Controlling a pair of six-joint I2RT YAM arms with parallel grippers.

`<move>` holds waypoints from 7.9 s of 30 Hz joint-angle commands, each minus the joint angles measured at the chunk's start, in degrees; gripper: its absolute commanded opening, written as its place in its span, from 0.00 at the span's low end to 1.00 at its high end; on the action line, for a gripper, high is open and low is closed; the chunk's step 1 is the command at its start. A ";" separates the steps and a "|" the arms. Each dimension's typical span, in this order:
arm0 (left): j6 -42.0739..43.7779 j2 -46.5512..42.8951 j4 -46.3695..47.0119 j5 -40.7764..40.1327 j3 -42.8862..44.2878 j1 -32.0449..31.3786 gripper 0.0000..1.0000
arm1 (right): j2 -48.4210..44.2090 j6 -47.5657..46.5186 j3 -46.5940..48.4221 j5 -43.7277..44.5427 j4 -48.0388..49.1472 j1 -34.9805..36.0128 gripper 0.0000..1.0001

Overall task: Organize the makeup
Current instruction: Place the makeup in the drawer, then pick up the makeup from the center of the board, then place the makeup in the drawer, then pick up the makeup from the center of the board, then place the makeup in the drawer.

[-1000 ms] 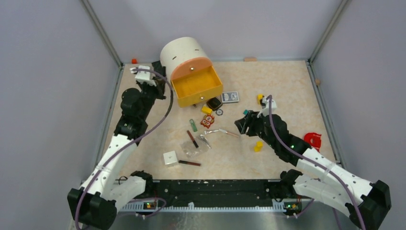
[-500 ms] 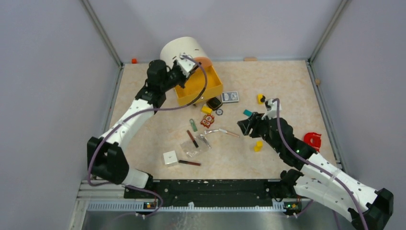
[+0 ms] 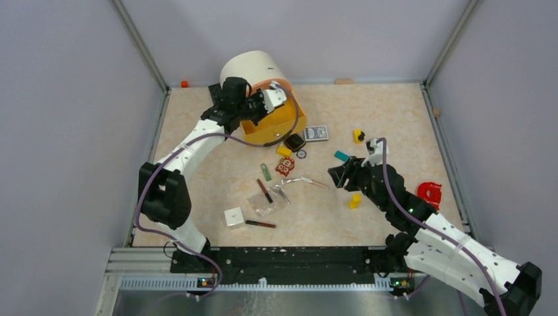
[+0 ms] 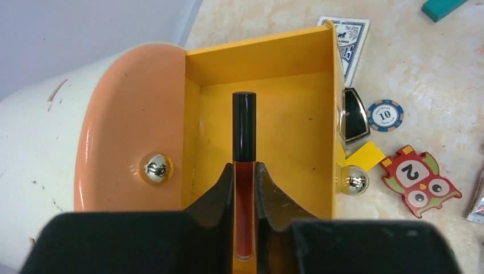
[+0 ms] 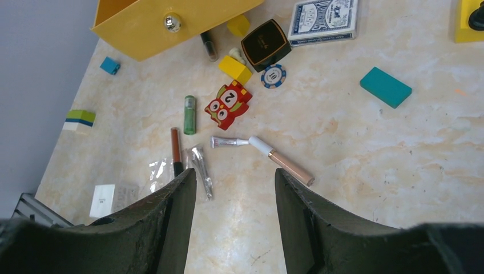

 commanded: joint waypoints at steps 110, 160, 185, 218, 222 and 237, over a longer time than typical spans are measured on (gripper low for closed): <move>-47.12 -64.58 -4.05 -42.91 -44.22 0.01 0.99 | 71.28 -109.60 74.20 -33.19 -20.14 -2.97 0.00; -47.78 -61.45 -3.51 -39.03 -44.40 2.66 0.99 | 46.55 -10.94 20.09 -4.48 6.54 12.15 0.48; -47.91 -61.39 -3.40 -37.16 -44.25 4.85 0.99 | 71.93 -15.02 40.13 -1.01 3.27 20.25 0.44; -47.91 -62.59 -3.40 -36.76 -44.39 5.87 0.99 | 59.85 -31.06 39.05 -0.84 5.27 19.98 0.06; -47.91 -62.79 -3.42 -36.71 -44.36 5.95 0.99 | 51.86 -48.97 37.20 2.66 8.81 18.96 0.01; -48.11 -63.04 -3.34 -36.24 -44.42 6.34 0.99 | 57.56 -95.86 57.81 -25.09 -2.01 -1.12 0.02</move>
